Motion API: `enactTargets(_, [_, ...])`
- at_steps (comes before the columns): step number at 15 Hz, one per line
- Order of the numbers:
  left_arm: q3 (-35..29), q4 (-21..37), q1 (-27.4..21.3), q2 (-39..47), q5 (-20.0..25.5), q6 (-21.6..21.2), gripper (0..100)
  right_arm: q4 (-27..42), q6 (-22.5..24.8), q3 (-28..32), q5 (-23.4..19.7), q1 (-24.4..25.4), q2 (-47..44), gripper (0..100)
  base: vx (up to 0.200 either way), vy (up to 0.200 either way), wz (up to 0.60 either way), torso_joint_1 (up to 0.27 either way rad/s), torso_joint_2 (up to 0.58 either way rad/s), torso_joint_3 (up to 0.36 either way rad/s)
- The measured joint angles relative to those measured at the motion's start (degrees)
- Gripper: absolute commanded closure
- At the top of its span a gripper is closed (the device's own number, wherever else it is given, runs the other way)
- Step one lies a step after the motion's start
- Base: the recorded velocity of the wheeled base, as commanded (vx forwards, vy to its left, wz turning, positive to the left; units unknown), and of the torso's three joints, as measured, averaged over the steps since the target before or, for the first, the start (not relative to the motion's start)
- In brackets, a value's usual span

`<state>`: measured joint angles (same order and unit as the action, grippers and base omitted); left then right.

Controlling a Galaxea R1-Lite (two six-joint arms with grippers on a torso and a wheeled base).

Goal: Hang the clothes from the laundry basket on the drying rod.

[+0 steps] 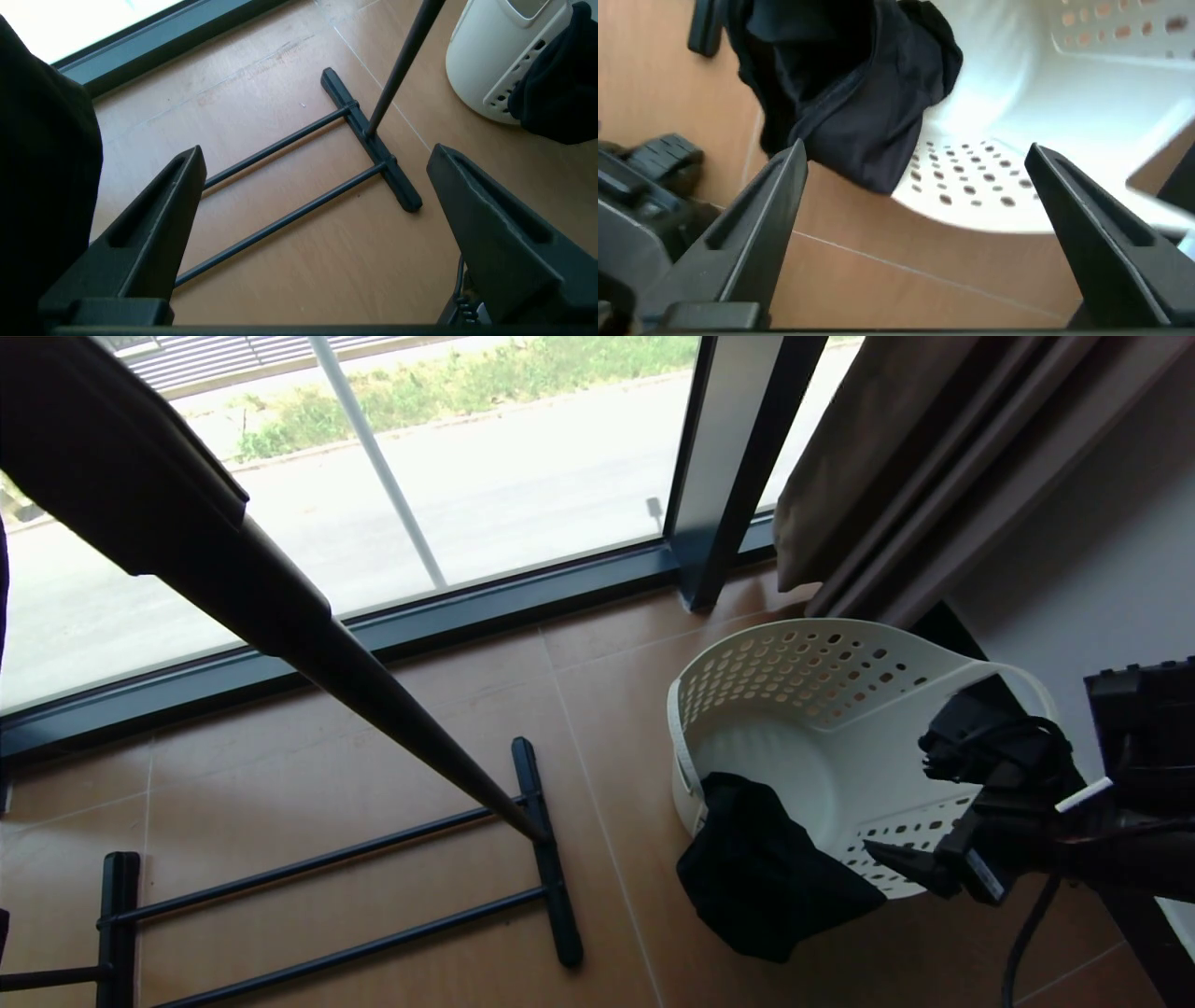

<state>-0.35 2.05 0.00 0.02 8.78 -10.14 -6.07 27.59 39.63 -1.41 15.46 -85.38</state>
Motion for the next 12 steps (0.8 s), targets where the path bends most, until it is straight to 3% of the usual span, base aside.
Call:
enactTargets(4, [0.0, 0.0, 0.0, 0.0, 0.0, 0.0, 0, 0.0, 15.1, 13.2, 0.0, 0.3, -16.5, 0, 0.0, 0.0, 0.0, 0.0, 0.0, 0.0])
enactTargets(8, [0.0, 0.0, 0.0, 0.0, 0.0, 0.0, 0, -0.3, 16.3, 17.8, 0.3, 0.2, -24.5, 0, 0.0, 0.0, 0.0, 0.0, 0.0, 0.0])
enactTargets(12, [0.0, 0.0, 0.0, 0.0, 0.0, 0.1, 0, -0.2, 16.3, 18.4, 0.3, 0.2, -26.9, 0, 0.0, 0.0, 0.0, 0.0, 0.0, 0.0])
